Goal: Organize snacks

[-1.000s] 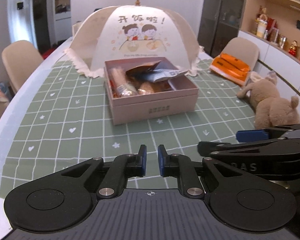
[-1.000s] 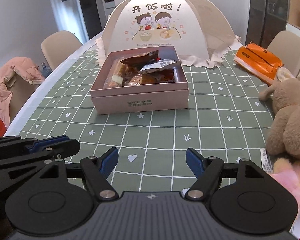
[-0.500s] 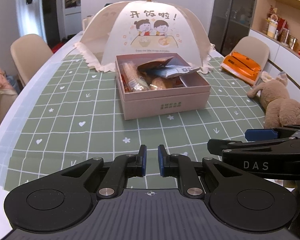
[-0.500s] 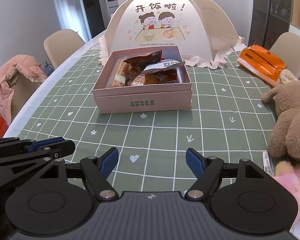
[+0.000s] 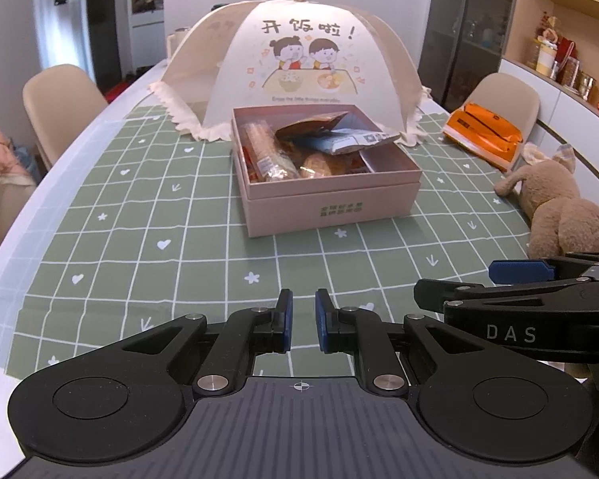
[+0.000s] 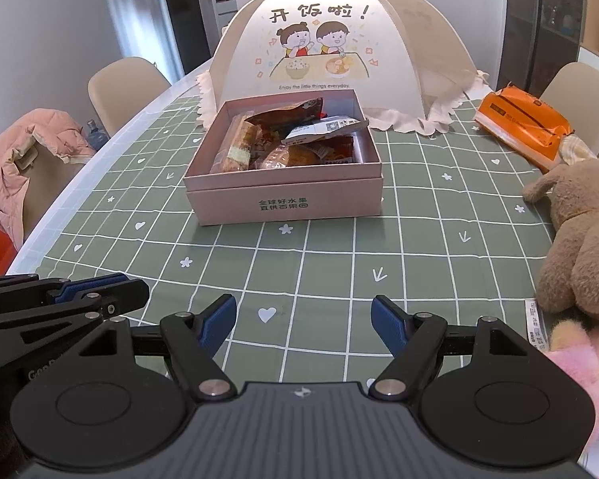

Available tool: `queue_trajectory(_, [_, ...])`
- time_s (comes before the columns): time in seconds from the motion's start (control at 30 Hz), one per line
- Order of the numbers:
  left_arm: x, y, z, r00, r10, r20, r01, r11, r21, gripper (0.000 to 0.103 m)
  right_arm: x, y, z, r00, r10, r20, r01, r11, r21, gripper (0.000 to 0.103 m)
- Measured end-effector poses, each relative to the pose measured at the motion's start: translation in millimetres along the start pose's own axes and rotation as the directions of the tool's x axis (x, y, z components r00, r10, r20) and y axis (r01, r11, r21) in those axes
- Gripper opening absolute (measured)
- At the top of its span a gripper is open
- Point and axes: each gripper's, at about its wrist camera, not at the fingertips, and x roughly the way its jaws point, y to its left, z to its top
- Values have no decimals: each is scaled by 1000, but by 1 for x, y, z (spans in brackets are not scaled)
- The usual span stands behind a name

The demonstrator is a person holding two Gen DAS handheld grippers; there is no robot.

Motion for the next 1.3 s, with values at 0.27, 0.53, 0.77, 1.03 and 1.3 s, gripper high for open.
queue_trajectory(0.27, [0, -1, 0, 1000, 0, -1, 0, 1000, -1, 16, 0, -1, 0, 1000, 7, 2, -7, 1000, -5, 75])
queue_trajectory(0.53, [-2, -2, -1, 1000, -7, -2, 7, 1000, 1, 16, -1, -1, 0, 1000, 11, 5, -11, 1000, -7, 75])
queue_trajectory(0.77, [-2, -2, -1, 1000, -19, -3, 19, 1000, 5, 16, 0, 0, -1, 1000, 14, 3, -14, 1000, -7, 75])
queue_trajectory(1.03, [-3, -3, -1, 1000, -31, -4, 31, 1000, 7, 16, 1, 0, -2, 1000, 14, 0, -14, 1000, -6, 75])
queue_trajectory(1.3, [0, -2, 2, 1000, -29, 3, 29, 1000, 10, 16, 5, -6, 0, 1000, 7, -1, -7, 1000, 2, 75])
